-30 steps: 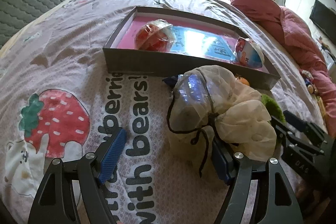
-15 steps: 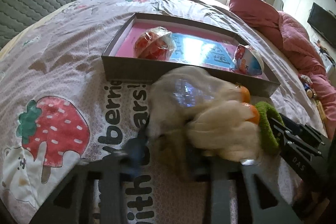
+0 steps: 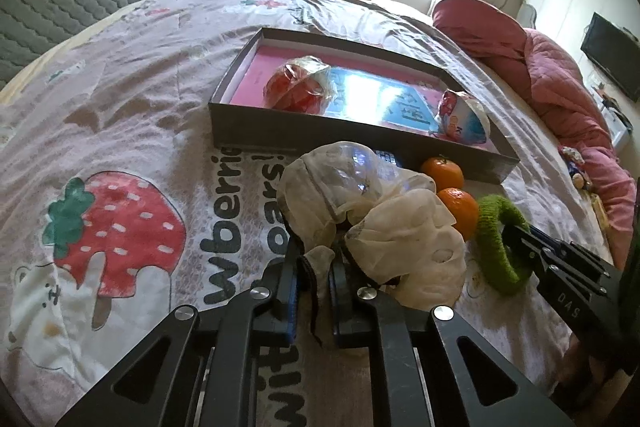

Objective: Organize objects
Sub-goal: 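Lift the beige mesh bundle with left tool while right tool lifts the green ring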

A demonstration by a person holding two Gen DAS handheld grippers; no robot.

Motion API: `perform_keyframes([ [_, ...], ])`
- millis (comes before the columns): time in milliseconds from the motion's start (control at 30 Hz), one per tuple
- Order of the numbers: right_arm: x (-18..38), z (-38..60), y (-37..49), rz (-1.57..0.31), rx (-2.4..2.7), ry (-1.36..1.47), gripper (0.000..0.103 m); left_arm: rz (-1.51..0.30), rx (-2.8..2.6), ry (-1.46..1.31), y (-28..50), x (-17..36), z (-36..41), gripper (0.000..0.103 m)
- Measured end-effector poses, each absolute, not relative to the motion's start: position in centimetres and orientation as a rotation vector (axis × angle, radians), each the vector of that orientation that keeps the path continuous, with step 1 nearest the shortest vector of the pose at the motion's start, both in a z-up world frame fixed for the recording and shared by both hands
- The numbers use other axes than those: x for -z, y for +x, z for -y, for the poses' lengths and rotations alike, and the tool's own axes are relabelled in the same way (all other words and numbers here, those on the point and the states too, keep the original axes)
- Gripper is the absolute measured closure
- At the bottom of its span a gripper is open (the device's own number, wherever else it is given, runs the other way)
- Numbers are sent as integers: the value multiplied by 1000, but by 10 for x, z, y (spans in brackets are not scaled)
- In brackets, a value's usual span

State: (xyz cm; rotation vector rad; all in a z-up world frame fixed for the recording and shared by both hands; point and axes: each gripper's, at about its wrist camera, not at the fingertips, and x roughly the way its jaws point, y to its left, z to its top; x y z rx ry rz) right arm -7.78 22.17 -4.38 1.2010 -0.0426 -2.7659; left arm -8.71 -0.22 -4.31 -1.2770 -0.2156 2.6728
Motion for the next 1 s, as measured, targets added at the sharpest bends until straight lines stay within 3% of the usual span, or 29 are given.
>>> perform_keyframes([
  [1000,-16,-198,-31,-19,2788,1023,88,126,-2744,-1156,-40,-2,6,92],
])
